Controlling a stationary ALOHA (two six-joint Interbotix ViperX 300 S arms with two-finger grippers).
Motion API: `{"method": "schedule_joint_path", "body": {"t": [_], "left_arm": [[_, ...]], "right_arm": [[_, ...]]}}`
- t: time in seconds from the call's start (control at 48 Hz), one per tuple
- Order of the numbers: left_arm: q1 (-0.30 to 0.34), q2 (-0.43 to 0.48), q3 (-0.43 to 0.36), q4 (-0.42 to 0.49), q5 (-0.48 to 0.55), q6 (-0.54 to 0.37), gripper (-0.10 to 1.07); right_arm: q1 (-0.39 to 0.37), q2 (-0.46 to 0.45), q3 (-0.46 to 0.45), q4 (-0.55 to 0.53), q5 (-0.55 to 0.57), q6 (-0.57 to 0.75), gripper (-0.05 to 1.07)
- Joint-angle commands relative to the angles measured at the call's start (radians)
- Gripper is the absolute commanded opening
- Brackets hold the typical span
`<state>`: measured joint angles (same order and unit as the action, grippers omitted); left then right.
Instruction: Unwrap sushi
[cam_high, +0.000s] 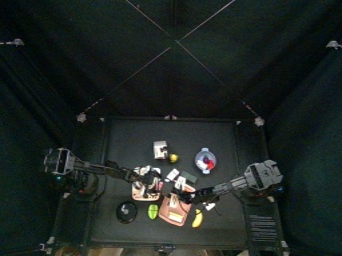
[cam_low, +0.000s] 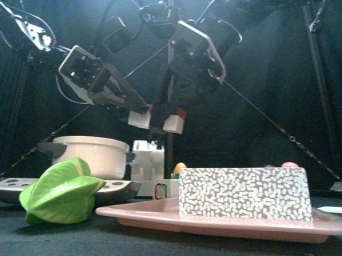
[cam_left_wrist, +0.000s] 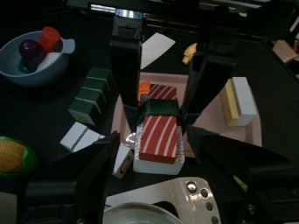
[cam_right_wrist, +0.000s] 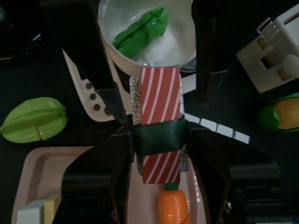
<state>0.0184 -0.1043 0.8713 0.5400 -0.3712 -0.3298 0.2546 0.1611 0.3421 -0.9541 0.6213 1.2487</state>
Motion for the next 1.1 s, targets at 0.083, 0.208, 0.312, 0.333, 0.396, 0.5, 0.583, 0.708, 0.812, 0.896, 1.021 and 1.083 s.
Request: {"method": "schedule_joint_path", "body": {"t": [0.083,0.208,0.312,0.333,0.396,0.5,0.583,0.708,0.812,0.896,1.021,1.083], "left_arm": [[0.002,-0.008,-0.025,0.005,-0.008,0.002,0.86],[0.002,-0.009,-0.025,0.008,-0.006,0.003,0.75],[0.002,-0.014,-0.023,0.023,-0.006,0.002,0.69],[0.002,-0.014,-0.021,0.025,-0.006,0.002,0.69],[0.003,-0.015,-0.020,0.031,-0.006,0.002,0.69],[0.002,-0.015,-0.018,0.031,-0.006,0.002,0.69],[0.002,-0.015,-0.018,0.029,-0.005,0.002,0.69],[0.002,-0.015,-0.018,0.032,-0.005,0.002,0.69],[0.003,-0.015,-0.018,0.031,-0.005,0.002,0.69],[0.003,-0.015,-0.018,0.029,-0.005,0.002,0.69],[0.008,-0.017,-0.018,0.028,-0.005,0.000,0.69],[0.009,-0.020,-0.017,0.028,-0.002,0.000,0.69]], "right_arm": [[-0.005,-0.020,-0.025,-0.005,-0.002,0.000,0.56],[-0.005,-0.020,-0.026,-0.005,-0.002,0.002,0.56],[-0.005,-0.020,-0.025,-0.005,-0.002,0.002,0.56],[-0.005,-0.020,-0.025,-0.003,-0.002,0.002,0.56],[-0.005,-0.020,-0.021,-0.005,-0.002,0.000,0.57],[-0.005,-0.020,-0.014,0.005,-0.002,0.002,0.61],[-0.005,-0.018,-0.012,0.011,0.002,0.003,0.69],[-0.003,-0.018,-0.011,0.012,0.006,0.002,0.83],[-0.002,-0.020,-0.011,0.014,0.029,0.002,0.93],[0.002,-0.021,-0.008,0.014,0.064,0.002,0.96],[0.005,-0.028,-0.005,0.014,0.106,0.002,0.96],[0.015,-0.034,-0.003,0.014,0.117,0.002,0.96]]}}
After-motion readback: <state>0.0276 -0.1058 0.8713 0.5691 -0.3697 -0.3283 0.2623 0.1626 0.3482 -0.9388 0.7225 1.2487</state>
